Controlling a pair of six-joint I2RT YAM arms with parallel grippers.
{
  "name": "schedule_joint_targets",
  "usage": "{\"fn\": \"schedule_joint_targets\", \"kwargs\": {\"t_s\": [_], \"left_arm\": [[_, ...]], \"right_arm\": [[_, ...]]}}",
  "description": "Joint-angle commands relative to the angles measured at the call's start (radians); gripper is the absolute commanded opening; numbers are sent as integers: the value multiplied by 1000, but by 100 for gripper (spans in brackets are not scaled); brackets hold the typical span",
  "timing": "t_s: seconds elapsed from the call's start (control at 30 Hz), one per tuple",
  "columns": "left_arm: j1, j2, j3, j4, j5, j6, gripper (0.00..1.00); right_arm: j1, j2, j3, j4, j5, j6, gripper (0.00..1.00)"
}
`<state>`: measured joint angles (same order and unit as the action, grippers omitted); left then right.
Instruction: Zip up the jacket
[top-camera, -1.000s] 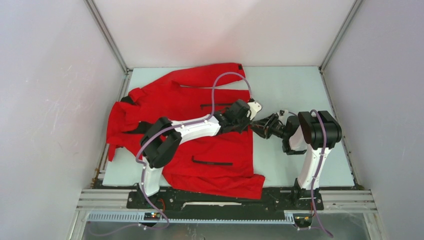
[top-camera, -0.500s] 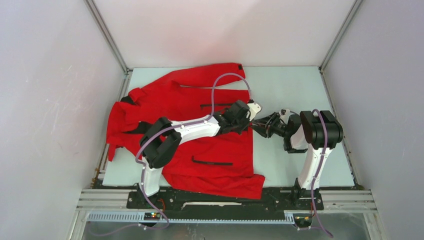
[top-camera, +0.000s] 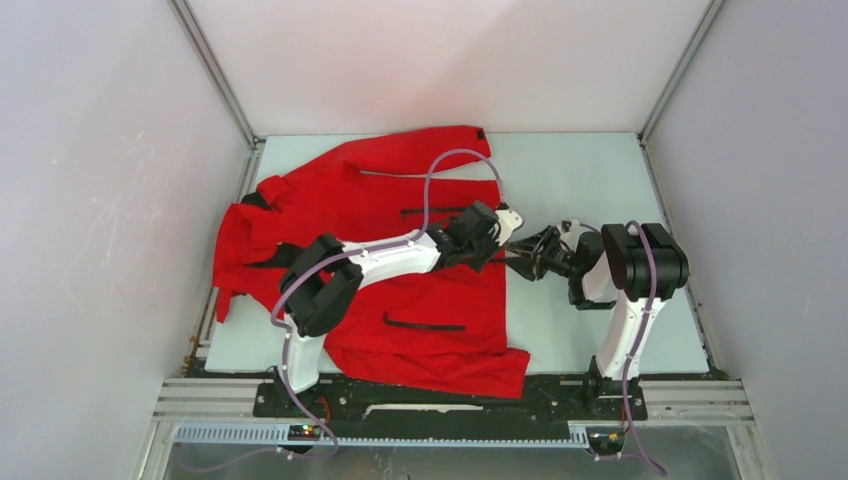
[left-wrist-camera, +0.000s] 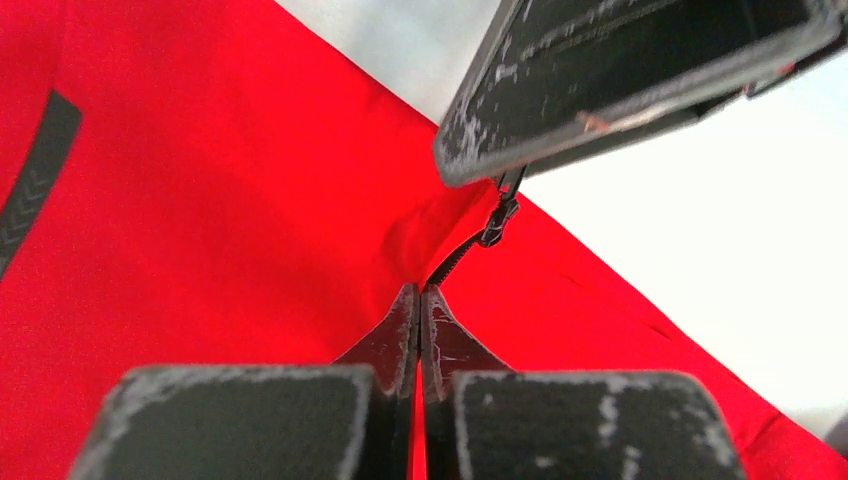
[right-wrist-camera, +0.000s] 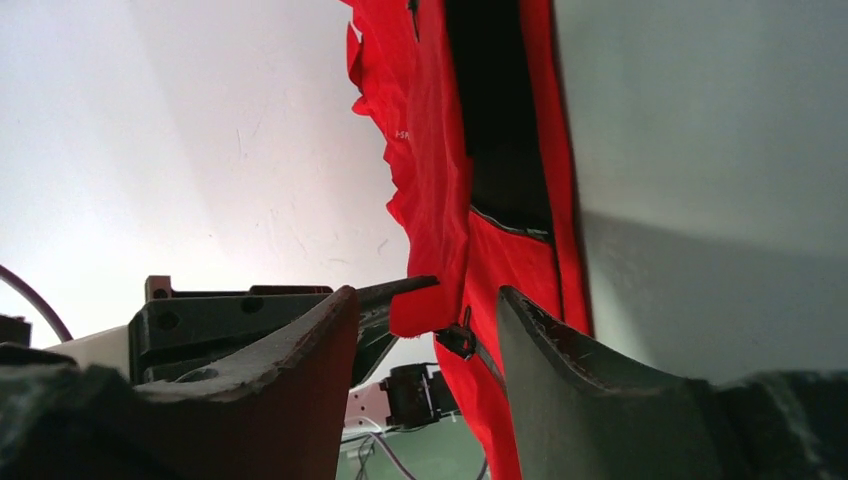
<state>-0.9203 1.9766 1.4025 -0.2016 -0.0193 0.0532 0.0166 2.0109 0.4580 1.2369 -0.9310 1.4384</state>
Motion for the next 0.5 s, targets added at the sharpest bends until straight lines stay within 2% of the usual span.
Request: {"fn": "schedule_joint_targets", "kwargs": {"t_s": [0.0, 0.27, 0.47], "left_arm": [[9, -13, 44, -22, 118, -2, 0], [48, -14, 64, -34, 200, -36, 0], [55, -12, 74, -50, 219, -38, 0]], "right_arm": [[-40, -51, -25, 44, -47, -62, 57], [-25, -125, -69, -5, -69, -131, 52], [2, -146, -102, -20, -78, -160, 56]]}}
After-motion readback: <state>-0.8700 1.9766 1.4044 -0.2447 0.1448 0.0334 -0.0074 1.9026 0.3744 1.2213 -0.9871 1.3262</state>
